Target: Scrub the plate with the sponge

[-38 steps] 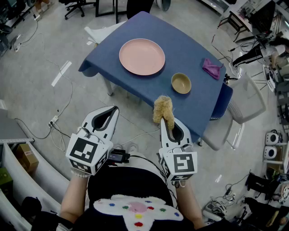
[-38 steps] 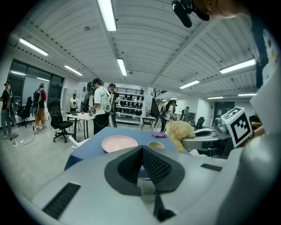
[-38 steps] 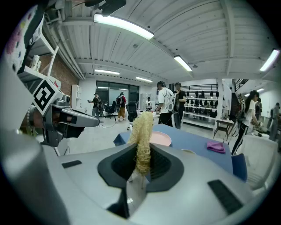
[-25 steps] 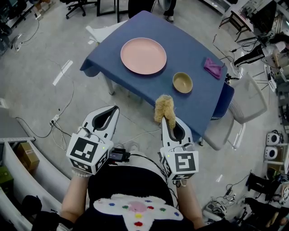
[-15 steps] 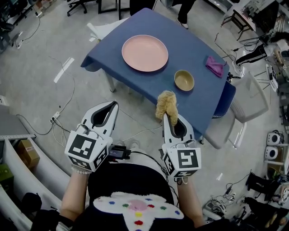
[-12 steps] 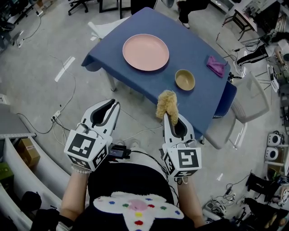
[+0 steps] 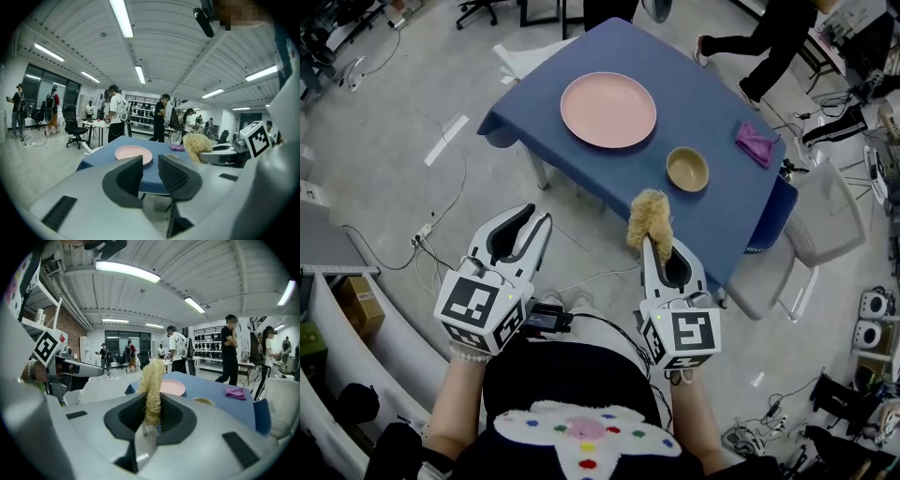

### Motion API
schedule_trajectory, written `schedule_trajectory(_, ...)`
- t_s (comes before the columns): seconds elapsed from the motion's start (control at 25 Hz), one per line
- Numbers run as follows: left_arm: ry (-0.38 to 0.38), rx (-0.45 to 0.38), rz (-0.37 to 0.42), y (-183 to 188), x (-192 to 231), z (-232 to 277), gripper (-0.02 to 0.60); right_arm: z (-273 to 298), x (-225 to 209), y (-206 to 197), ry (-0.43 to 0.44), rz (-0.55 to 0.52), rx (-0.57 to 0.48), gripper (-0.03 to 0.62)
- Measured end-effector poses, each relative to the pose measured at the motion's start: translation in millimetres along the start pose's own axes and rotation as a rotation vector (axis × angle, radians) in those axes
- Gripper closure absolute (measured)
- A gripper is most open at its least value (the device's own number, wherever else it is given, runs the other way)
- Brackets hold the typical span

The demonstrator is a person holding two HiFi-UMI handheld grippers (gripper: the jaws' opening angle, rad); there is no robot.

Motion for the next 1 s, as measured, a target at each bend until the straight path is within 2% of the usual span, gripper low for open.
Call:
schedule_trajectory(0.28,0.052,-0.018,-0.009,-3.5,-5.9,-5.9,0.482,-7.4,-8.4,-3.5,0.023,-0.017,-0.013,0.537)
schedule_trajectory(0.48,0.062,-0.027,-0.023,-3.7,-7.1,-2.3,0.482,-9.0,-17.4,-6.9,0.011,-0.014,-0.011,0.537)
schedule_trajectory(0.8,0.044,-0.033,-0.013,5.4,3.1,21.8,0.482,6.6,-29.3,-4.7,-0.018,-0.004,-0.013,0.537)
schedule_trajectory(1.0,0.023,-0.025,-0.016,14.6,24.7,52.5,0.482,34.5,-38.0,3.4,-0.042,0.002,-0.005,0.537)
Point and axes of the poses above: the fingertips, and each gripper's own axes: z forward along the fingers, x to its left, y out of its top, the point moved 4 cm from there along -z, backward along the fingers, and after that the axes turned 2 degrees about x, right-handed, at the moved point
